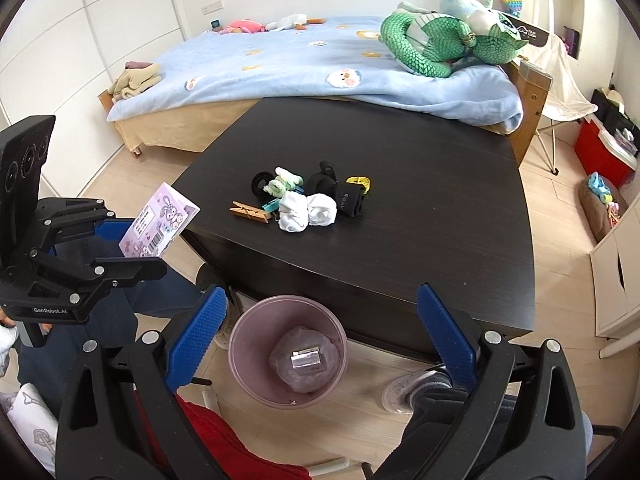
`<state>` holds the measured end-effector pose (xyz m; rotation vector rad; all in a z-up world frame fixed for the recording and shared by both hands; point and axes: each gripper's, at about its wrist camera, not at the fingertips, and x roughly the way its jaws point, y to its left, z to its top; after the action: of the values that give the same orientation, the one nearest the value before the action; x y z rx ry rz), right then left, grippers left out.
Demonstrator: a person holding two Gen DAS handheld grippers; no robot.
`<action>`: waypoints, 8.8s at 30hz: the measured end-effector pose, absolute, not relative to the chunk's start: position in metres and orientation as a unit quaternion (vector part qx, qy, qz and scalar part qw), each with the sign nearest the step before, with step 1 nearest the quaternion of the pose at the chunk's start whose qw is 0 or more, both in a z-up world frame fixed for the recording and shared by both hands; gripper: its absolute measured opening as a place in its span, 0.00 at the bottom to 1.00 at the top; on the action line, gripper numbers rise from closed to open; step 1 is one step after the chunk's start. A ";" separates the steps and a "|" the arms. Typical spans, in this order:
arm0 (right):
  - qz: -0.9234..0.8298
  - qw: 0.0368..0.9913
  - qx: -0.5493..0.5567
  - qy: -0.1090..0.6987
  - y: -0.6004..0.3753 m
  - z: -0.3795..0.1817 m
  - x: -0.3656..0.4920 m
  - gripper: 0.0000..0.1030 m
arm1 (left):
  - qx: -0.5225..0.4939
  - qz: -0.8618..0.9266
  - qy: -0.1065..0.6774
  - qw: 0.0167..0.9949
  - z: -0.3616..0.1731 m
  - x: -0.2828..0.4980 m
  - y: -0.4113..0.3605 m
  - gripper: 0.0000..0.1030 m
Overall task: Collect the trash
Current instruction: 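Open the right gripper to drop the box while the left drops the packet into the wastebasket, then reach the right gripper to the black socks and close on them, then lift the black socks with the right gripper while the left grasps a black sock, then carry the black socks with the right gripper over the pink wastebasket, then open the right gripper to drop the socks while the left drops its sock into the wastebasket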
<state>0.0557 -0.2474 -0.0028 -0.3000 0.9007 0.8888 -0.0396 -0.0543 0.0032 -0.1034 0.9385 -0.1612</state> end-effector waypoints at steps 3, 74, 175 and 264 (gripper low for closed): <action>0.411 0.799 -0.136 0.419 -0.251 -0.002 0.058 0.92 | -0.047 -0.085 0.453 0.886 0.004 -0.037 -0.059 0.42; 0.347 0.763 -0.146 0.525 -0.120 -0.081 0.196 0.83 | -0.097 0.023 0.432 0.896 -0.049 0.020 0.019 0.93; 0.378 0.785 -0.112 0.478 -0.165 -0.042 0.171 0.24 | -0.125 0.019 0.495 0.860 -0.059 0.072 0.064 0.08; 0.399 0.802 -0.105 0.432 -0.261 0.010 0.049 0.91 | -0.057 -0.092 0.447 0.888 0.007 -0.042 -0.055 0.11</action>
<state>0.0486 -0.2615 0.0099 -0.2242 0.9263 0.8548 -0.0418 -0.0553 0.0071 -0.1174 0.9291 -0.1909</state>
